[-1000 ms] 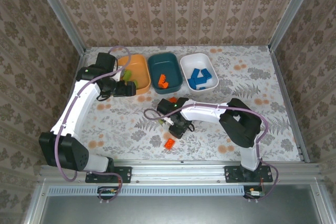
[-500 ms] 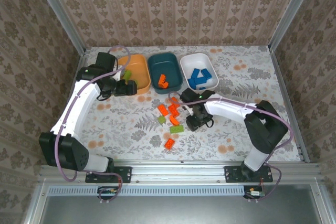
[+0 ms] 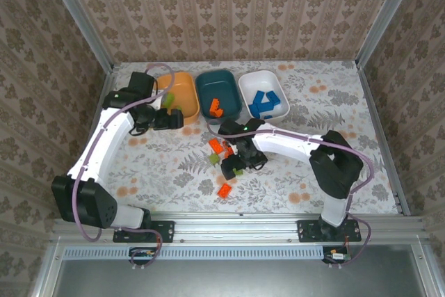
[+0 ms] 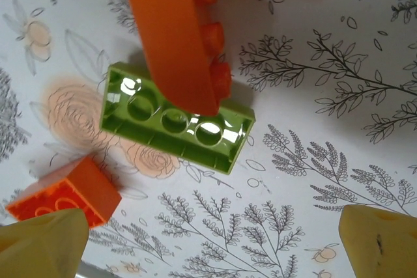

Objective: Sort the legos into containers by color

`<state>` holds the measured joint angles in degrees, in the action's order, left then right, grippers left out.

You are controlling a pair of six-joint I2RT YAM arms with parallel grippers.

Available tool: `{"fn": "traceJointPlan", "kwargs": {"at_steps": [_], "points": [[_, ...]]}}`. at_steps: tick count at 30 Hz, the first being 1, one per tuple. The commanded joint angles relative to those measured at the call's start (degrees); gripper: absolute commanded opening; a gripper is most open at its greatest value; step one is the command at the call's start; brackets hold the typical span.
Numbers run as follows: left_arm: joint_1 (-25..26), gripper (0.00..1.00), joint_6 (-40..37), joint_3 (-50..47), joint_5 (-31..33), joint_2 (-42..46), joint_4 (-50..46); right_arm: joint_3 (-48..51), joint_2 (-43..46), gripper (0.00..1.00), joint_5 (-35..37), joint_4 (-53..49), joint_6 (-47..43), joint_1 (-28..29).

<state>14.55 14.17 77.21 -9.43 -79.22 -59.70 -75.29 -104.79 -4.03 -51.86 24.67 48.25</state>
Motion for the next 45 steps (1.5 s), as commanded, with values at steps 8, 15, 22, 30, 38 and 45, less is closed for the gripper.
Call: {"fn": "traceJointPlan", "kwargs": {"at_steps": [8, 15, 22, 30, 38, 45], "points": [[0.47, 1.00, -0.14, -0.14, 0.41, 3.23, -3.87, -9.30, -8.81, 0.99, 4.41, -4.49, 11.33, 2.41], [1.85, 1.00, -0.69, -0.17, 1.26, 2.98, -4.14, -14.85, -14.59, 0.95, 6.57, -7.61, 12.70, 4.11], [1.84, 1.00, -0.86, -0.04, 1.47, 2.54, -3.41, -13.01, -14.90, 0.85, 8.83, -9.23, 14.05, 3.83], [1.97, 1.00, -0.75, 0.90, 1.34, 1.20, -2.79, -9.33, -12.06, 0.69, 9.58, -7.91, 14.71, 2.09], [1.88, 1.00, -0.81, 2.60, 1.68, -0.23, -2.87, -6.20, -7.61, 0.61, 9.83, -6.44, 14.46, -0.18], [-0.69, 1.00, 1.62, 5.15, -0.04, -0.51, -3.08, -6.77, 3.25, 0.60, 1.36, -4.46, 12.50, -6.47]]}}
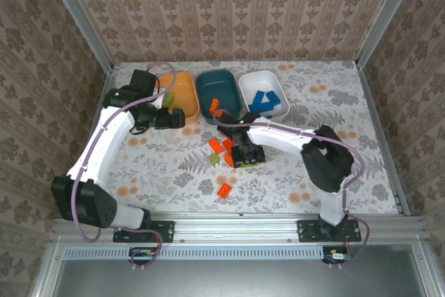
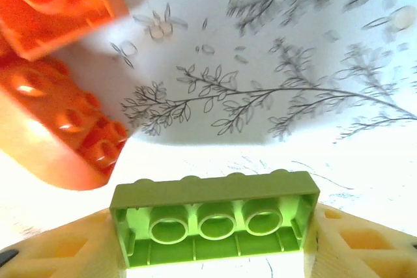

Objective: Sort the legos into containers by color

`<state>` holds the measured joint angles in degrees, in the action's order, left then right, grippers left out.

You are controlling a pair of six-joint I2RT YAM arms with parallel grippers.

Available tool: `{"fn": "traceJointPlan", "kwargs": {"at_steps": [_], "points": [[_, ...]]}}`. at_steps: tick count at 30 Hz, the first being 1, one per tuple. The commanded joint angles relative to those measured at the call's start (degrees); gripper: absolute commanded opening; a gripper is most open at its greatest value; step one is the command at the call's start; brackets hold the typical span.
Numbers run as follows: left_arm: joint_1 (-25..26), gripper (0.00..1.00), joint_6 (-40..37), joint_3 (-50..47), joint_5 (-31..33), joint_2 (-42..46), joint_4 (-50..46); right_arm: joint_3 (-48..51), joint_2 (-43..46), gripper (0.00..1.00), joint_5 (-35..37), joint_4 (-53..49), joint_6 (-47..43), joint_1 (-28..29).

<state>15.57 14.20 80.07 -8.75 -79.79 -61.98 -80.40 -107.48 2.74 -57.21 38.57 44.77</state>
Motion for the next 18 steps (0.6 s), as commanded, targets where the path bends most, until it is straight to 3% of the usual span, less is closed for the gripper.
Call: {"fn": "traceJointPlan", "kwargs": {"at_steps": [1, 4, 6, 12, 15, 18], "points": [[-2.46, 1.00, 2.47, 2.57, -1.61, 0.28, -0.53, -2.75, 6.26, 0.61, -9.66, 2.99, -1.76, -4.23], [-4.52, 1.00, 5.96, 2.78, -3.55, 2.13, 0.85, -8.41, 2.71, 0.61, -28.16, 12.93, 2.03, -8.09], [-5.30, 1.00, 8.10, 1.77, -4.77, 4.50, 2.62, -14.68, -2.39, 0.62, -35.30, 18.52, 6.22, -8.73], [-6.17, 1.00, 11.71, -1.60, -7.67, 9.33, 2.65, -37.04, -20.23, 0.62, -43.31, 27.78, 18.72, -8.73], [-6.17, 1.00, 11.71, -3.27, -8.20, 11.16, 1.48, -48.65, -28.85, 0.62, -42.73, 26.83, 21.23, -8.74], [-6.12, 1.00, 11.24, -4.38, -8.99, 12.49, 0.22, -59.09, -36.35, 0.70, -42.15, 22.80, 21.82, -8.74]]}}
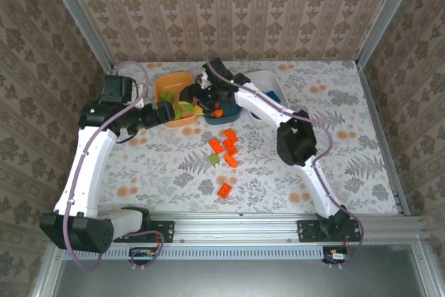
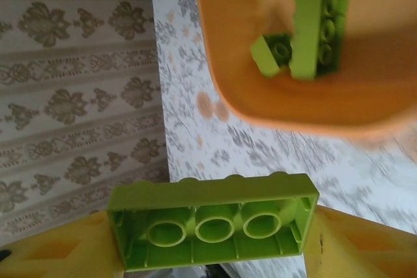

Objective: Sort the legos into containers by color

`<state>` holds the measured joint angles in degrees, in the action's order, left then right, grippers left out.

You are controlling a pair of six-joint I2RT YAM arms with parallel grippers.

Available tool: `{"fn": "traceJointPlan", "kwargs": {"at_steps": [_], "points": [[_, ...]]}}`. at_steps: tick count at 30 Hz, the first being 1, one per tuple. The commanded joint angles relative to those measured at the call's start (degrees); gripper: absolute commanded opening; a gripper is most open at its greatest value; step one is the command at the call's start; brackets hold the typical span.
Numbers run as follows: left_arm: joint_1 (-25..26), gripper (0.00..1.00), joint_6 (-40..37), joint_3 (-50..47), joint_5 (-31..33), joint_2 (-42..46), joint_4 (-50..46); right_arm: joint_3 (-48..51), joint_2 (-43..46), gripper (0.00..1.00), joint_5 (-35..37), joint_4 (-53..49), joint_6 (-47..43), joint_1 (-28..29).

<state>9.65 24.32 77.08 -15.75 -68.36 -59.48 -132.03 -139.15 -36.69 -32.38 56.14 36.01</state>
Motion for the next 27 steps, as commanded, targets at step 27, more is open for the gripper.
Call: {"fn": "traceJointPlan", "kwargs": {"at_steps": [27], "points": [[29.78, 0.94, -23.33, 1.94, 7.65, -21.52, -1.56, 45.59, 43.36, 0.84, 10.17, -11.51, -17.68, -16.60]]}}
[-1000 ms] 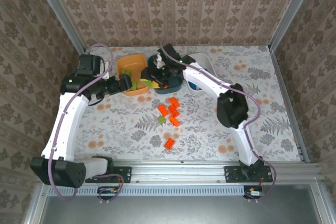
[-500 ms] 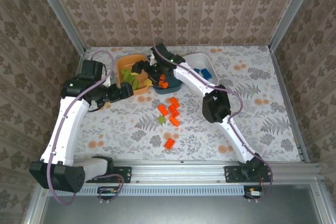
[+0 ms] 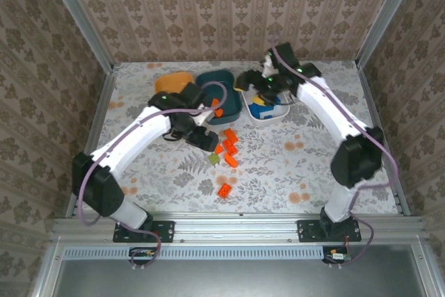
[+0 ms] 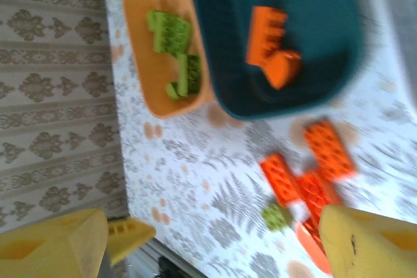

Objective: Sort the legos into containers by color

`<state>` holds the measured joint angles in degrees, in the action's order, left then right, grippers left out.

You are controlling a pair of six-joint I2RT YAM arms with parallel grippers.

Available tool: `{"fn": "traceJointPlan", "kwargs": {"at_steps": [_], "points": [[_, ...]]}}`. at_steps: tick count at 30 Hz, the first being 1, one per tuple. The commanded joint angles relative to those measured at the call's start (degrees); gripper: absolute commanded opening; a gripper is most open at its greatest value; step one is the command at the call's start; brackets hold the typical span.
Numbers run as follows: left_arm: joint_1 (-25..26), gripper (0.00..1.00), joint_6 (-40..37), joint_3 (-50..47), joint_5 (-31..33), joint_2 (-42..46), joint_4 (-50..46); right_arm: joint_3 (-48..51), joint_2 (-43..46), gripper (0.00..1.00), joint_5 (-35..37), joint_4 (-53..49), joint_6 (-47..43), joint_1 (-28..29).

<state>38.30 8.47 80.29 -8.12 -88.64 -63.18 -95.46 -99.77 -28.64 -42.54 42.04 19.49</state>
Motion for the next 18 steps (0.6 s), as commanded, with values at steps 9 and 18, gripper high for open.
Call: {"fn": "traceJointPlan", "kwargs": {"at_steps": [9, 18], "points": [[3.98, 0.82, -10.33, -2.05, 0.16, -11.90, 10.02, 32.50, 21.94, 0.78, 6.12, -3.21, -6.47, -2.86], [5.55, 0.79, -11.03, -6.75, 2.57, -16.47, 13.20, 39.36, 26.36, 0.77, 6.13, -1.34, -4.00, -3.26]]}}
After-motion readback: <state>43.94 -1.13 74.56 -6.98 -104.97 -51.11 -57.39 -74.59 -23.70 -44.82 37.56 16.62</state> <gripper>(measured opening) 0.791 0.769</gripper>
